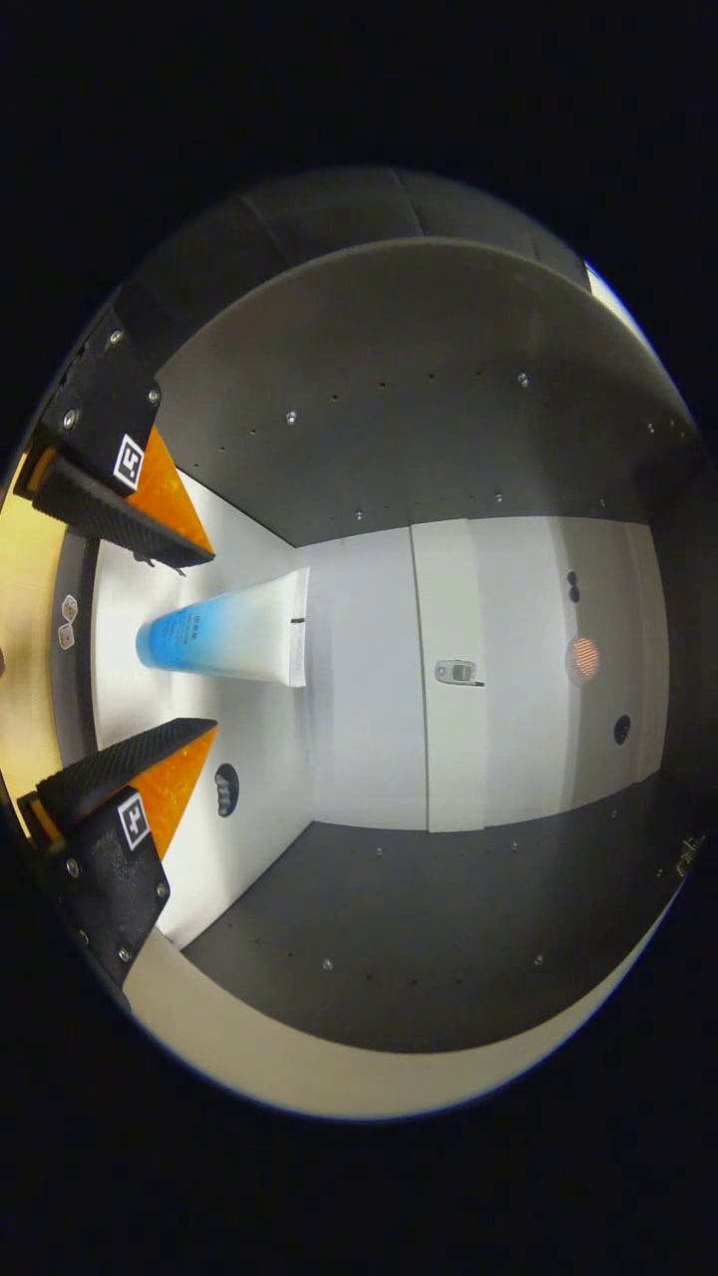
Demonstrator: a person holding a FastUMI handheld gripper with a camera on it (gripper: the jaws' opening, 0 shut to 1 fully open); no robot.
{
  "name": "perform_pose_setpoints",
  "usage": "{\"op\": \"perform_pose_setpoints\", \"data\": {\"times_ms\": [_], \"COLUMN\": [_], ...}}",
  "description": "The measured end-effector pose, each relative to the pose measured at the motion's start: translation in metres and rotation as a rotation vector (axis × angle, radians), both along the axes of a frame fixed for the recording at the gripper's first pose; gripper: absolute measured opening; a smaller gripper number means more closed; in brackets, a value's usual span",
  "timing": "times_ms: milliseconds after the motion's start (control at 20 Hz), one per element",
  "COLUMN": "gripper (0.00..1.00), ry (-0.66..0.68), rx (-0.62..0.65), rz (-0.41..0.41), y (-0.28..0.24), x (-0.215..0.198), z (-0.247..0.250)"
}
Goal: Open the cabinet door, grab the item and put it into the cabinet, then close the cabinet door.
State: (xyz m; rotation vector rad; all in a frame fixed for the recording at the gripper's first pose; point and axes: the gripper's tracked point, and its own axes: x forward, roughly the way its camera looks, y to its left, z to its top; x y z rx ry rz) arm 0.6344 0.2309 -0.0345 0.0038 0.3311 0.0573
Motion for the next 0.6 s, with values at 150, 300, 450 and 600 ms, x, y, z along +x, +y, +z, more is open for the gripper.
{"op": "perform_pose_setpoints", "data": {"times_ms": [150, 300, 450, 600], "gripper": [0.94, 0.94, 0.94, 0.94], "ry": [-0.083, -0.163, -0.213, -0.255], "rx": [-0.022, -0.022, -0.014, -0.013], "rz": [0.007, 0.02, 0.024, 0.021], "y": [-0.008, -0.012, -0.02, -0.029], "x": [-0.04, -0.087, -0.135, -0.176], "z": [0.028, 0.055, 0.074, 0.089]}}
